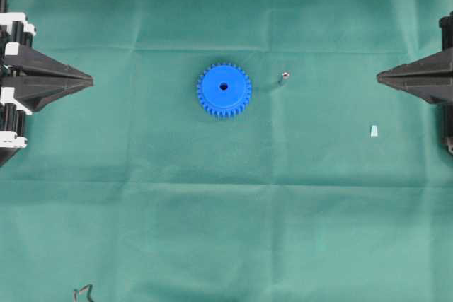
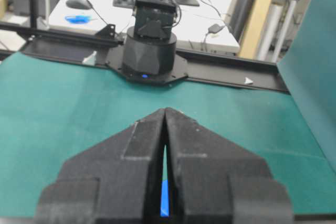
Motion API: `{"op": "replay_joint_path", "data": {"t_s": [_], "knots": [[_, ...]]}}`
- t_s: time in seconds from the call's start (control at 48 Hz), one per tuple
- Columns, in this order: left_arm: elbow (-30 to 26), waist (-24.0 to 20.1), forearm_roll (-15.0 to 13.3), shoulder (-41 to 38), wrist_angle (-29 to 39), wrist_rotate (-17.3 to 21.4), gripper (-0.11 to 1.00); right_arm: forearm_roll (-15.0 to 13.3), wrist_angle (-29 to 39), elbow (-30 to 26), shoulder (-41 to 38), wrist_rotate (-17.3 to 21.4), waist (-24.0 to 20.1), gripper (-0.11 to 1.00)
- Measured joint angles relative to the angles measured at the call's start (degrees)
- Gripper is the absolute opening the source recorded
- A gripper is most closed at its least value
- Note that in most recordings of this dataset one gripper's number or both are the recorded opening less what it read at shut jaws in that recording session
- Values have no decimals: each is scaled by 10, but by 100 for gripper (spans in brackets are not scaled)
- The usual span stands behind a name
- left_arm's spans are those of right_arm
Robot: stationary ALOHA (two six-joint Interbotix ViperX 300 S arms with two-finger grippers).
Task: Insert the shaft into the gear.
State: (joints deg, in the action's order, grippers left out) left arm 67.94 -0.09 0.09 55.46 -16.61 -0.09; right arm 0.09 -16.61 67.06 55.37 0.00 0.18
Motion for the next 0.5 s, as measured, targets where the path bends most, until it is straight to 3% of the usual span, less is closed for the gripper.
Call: {"op": "replay_joint_path", "data": {"t_s": [0.333, 0.5], "knots": [[-4, 1, 9, 0, 22, -4, 0, 2, 25, -5, -10, 2, 3, 3], [-4, 2, 9, 0, 23, -4, 0, 4, 56, -31, -46, 4, 43, 3]]}}
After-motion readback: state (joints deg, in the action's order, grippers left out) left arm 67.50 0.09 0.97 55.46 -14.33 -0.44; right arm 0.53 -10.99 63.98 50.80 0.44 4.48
